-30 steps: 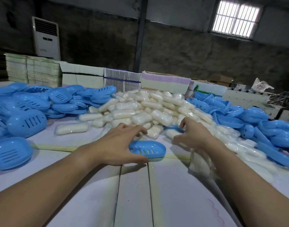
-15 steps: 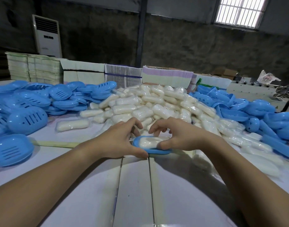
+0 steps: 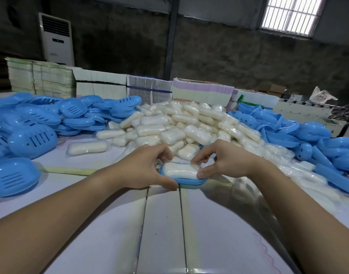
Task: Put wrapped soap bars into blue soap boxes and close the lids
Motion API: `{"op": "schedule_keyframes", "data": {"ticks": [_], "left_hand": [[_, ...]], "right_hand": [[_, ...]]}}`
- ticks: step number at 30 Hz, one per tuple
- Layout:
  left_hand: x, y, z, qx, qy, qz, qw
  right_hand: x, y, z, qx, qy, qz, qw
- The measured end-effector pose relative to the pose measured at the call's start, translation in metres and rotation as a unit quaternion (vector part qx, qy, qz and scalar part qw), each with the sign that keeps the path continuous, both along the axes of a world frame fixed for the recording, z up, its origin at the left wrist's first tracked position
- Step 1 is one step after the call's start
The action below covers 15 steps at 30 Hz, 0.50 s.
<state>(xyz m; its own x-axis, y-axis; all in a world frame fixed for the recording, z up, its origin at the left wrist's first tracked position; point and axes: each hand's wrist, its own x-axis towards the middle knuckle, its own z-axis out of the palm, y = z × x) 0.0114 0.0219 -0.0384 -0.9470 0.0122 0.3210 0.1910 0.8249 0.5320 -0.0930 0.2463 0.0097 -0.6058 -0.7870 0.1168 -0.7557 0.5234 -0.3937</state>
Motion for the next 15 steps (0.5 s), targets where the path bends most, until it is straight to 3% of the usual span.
{"op": "schedule_keyframes", "data": {"ticks": [3,8,15], "left_hand": [[0.0,-0.001,0.001,0.0,0.002,-0.001,1.0],[0.0,-0.001,0.001,-0.004,-0.014,0.001,1.0],[0.0,-0.001,0.001,0.0,-0.01,0.009,1.0]], "right_hand": [[0.0,-0.002,-0.002,-0.012,0.009,0.008,1.0],[-0.007,0.013,0.005,-0.007,-0.068,0.017,0.997],[-0.013,0.005,-0.008,-0.046,-0.069,0.028,0.996]]}}
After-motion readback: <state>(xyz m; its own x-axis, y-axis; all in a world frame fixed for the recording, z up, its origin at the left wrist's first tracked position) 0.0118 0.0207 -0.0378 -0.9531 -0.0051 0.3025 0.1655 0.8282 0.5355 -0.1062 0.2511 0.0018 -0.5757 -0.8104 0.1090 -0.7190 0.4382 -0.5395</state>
